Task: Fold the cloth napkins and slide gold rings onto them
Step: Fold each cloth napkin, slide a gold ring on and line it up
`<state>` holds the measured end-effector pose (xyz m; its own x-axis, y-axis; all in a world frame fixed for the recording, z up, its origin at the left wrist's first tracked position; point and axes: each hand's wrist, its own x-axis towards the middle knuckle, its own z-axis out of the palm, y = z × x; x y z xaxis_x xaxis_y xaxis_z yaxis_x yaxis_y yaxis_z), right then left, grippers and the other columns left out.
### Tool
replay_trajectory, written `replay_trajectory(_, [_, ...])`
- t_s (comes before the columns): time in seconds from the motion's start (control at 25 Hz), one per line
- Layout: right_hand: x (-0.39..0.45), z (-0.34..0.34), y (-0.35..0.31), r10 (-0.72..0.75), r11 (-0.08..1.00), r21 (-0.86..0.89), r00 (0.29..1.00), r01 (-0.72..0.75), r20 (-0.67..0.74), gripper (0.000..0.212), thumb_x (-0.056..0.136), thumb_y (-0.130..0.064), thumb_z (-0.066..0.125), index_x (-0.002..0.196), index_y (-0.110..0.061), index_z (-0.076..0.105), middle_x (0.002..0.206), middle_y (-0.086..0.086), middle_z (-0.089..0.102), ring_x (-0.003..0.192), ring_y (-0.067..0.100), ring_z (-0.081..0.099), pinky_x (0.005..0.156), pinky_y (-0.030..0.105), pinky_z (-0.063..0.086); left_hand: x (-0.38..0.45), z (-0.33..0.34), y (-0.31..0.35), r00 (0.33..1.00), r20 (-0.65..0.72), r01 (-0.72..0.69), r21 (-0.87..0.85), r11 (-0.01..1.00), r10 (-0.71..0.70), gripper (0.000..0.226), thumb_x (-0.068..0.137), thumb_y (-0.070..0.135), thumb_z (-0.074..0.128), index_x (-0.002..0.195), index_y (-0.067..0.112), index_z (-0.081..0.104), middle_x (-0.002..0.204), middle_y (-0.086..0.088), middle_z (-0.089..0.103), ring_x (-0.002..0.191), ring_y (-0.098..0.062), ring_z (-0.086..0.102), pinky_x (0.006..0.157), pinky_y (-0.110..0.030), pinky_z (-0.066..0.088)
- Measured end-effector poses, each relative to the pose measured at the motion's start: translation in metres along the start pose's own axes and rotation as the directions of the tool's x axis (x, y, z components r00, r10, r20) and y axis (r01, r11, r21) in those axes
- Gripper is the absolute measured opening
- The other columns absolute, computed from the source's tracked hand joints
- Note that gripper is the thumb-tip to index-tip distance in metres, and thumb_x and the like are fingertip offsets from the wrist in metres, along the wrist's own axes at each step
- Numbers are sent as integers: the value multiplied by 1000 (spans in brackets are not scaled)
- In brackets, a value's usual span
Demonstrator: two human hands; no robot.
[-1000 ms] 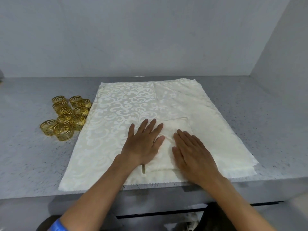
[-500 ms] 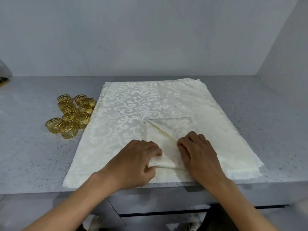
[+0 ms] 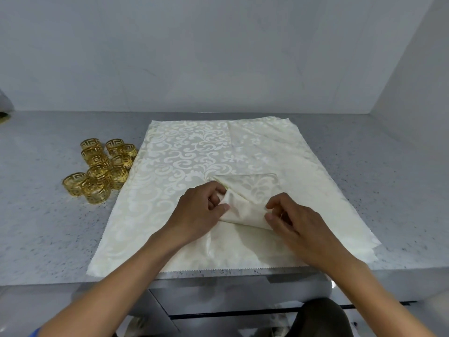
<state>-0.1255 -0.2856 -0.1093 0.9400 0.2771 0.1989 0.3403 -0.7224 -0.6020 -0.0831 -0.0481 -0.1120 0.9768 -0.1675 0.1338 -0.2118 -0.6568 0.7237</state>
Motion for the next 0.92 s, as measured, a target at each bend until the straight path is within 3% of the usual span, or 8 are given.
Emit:
replay_trajectory(0.08, [-3,3,3,-39,992,-121,998,34,-44,14,95,-30,58,103,-33,47,81,-12,58,75,10,56,66,23,45,-4,1,-1,999,-23,-30,-18,999,29,24,82,23,75,93,33,57,80,10,61,68,-7,59,68,-22,47])
replay_trajectory(0.2, [-3,9,6,-128,972,-208,987,106,-97,3,93,-30,55,94,-30,57,87,-13,59,73,10,57,63,32,49,-6,2,-2,996,-21,-88,37,995,88,15,81,23,76,90,32,68,85,10,61,75,-7,59,77,-32,51])
replay_trajectory(0.36, [-9,12,13,-229,934,-304,968,189,-100,16,87,-31,61,92,-21,72,99,-10,54,80,10,52,65,25,48,-2,5,-8,994,-22,-101,41,994,102,12,85,26,75,96,31,76,87,10,60,78,-5,57,77,-27,47])
replay_trajectory(0.48, [-8,17,11,-327,821,-520,940,234,-94,12,82,-21,61,81,-17,73,86,-4,57,82,20,50,71,34,44,-2,7,-7,986,16,-164,137,977,164,17,93,28,66,107,31,75,89,10,54,80,-6,53,77,-23,39])
replay_trajectory(0.6, [-5,17,-3,-375,714,-661,924,233,-80,10,79,-17,59,72,-18,66,69,-3,55,75,23,49,70,37,38,2,7,-2,967,81,-255,406,878,243,20,98,25,58,107,29,75,92,5,47,89,-17,46,81,-31,37])
replay_trajectory(0.72, [-10,34,-40,-364,782,-569,927,253,-89,23,70,-15,65,93,-19,64,67,-5,62,70,23,52,73,38,36,14,-3,8,963,198,-253,441,861,182,22,97,16,55,97,21,76,81,11,44,82,-9,45,66,-19,36])
replay_trajectory(0.8, [-9,60,-72,-316,855,-459,944,241,-95,24,69,-15,63,93,-20,60,65,-6,63,66,21,53,70,38,41,24,-13,12,955,279,-210,407,889,98,24,93,12,57,99,23,77,78,19,51,79,-3,49,67,-13,39])
replay_trajectory(0.92, [-9,87,-105,-269,940,-237,960,244,-78,4,81,-22,55,80,-20,58,61,-7,59,57,15,52,58,29,44,21,-22,19,923,383,-170,341,925,29,21,94,25,57,87,20,76,84,9,68,81,-9,63,78,-27,52])
